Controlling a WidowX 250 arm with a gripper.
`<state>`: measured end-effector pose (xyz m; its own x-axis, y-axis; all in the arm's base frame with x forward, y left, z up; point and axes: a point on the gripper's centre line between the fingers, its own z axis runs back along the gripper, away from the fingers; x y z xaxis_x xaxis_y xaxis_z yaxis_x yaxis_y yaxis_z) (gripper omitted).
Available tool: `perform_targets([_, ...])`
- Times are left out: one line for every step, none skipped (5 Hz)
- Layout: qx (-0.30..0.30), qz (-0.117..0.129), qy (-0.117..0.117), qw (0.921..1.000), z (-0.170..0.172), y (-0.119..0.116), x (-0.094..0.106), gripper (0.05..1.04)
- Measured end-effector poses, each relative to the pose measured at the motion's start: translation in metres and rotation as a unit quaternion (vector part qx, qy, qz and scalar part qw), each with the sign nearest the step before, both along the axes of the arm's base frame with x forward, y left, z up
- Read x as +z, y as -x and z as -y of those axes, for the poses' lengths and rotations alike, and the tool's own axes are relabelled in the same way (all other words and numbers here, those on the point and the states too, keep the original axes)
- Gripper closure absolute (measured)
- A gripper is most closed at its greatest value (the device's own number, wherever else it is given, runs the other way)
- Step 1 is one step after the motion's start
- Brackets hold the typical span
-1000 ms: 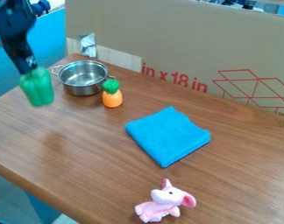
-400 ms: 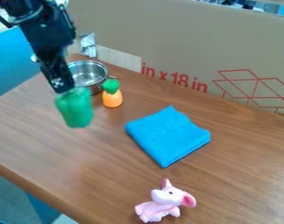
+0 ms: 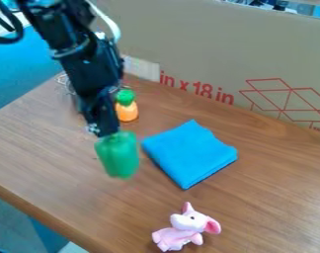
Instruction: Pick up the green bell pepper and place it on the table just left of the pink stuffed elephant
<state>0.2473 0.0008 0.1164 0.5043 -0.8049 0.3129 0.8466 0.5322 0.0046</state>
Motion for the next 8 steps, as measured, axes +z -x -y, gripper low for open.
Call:
perform_targets([-0.018, -0.011, -0.016, 0.9996, 0.012, 0.006, -0.008, 0.982])
perform_targets([-0.032, -0.013, -0.047, 0.9983, 0.024, 0.009, -0.016, 0.982])
perform_targets([-0.036, -0.010, -0.081, 0.9960, 0.029, 0.008, -0.020, 0.982])
perform_targets([-0.047, -0.012, -0.093, 0.9944, 0.036, 0.007, -0.026, 0.982])
perform_targets([-0.035, -0.017, -0.084, 0.9957, 0.031, 0.007, -0.027, 0.949])
perform_targets([-0.008, -0.026, -0.058, 0.9979, 0.025, 0.009, -0.029, 0.731])
perform_targets([-0.001, -0.024, -0.054, 0.9982, 0.020, 0.009, -0.026, 0.407])
perform_targets([0.009, -0.001, -0.048, 0.9988, 0.016, 0.011, -0.012, 0.135])
